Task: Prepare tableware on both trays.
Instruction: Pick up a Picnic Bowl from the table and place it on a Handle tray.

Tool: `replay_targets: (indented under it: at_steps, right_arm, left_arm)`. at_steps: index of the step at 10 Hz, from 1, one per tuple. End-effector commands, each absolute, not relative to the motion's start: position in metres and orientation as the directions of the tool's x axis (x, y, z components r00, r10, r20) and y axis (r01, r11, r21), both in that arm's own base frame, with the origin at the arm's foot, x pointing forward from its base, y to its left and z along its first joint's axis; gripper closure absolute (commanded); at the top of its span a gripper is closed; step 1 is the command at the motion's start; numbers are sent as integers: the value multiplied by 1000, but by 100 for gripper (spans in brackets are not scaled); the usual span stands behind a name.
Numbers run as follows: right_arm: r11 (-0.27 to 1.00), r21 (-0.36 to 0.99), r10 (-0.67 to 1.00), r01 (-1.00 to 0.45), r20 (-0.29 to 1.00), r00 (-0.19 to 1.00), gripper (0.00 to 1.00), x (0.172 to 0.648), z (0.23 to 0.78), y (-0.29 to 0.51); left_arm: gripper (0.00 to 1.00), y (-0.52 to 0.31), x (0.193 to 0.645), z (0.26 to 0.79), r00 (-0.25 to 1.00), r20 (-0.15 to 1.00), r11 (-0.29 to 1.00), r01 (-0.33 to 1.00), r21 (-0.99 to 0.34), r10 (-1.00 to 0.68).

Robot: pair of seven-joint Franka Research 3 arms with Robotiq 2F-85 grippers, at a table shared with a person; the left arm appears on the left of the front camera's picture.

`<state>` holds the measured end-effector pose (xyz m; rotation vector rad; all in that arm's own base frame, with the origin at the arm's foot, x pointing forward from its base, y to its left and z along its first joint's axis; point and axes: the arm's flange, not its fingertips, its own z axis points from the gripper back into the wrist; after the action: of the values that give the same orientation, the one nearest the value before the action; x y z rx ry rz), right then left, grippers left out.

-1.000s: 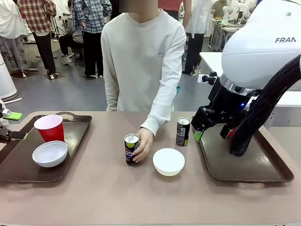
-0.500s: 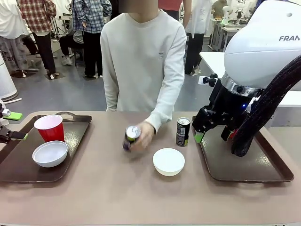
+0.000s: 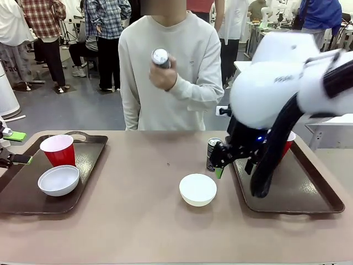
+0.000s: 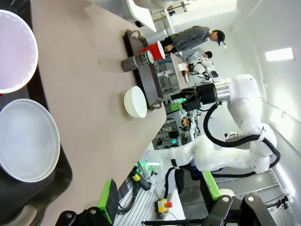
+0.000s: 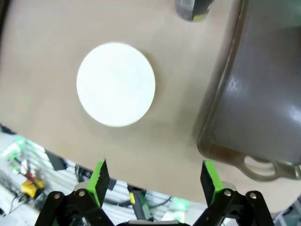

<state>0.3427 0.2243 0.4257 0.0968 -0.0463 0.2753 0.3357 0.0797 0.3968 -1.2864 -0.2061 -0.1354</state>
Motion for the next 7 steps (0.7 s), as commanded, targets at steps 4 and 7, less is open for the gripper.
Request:
replay_targets:
  at_steps: [4,7]
  right_arm:
    - [975,0,220,-221,96,971,0,371,388,268]
    - [975,12,219,-220,78,973,0,372,384,262]
  left_arm:
    - [8,80,335,397,967,254,262,240,-935,23]
    - [8,80,335,397,967,254,262,240,-935,23]
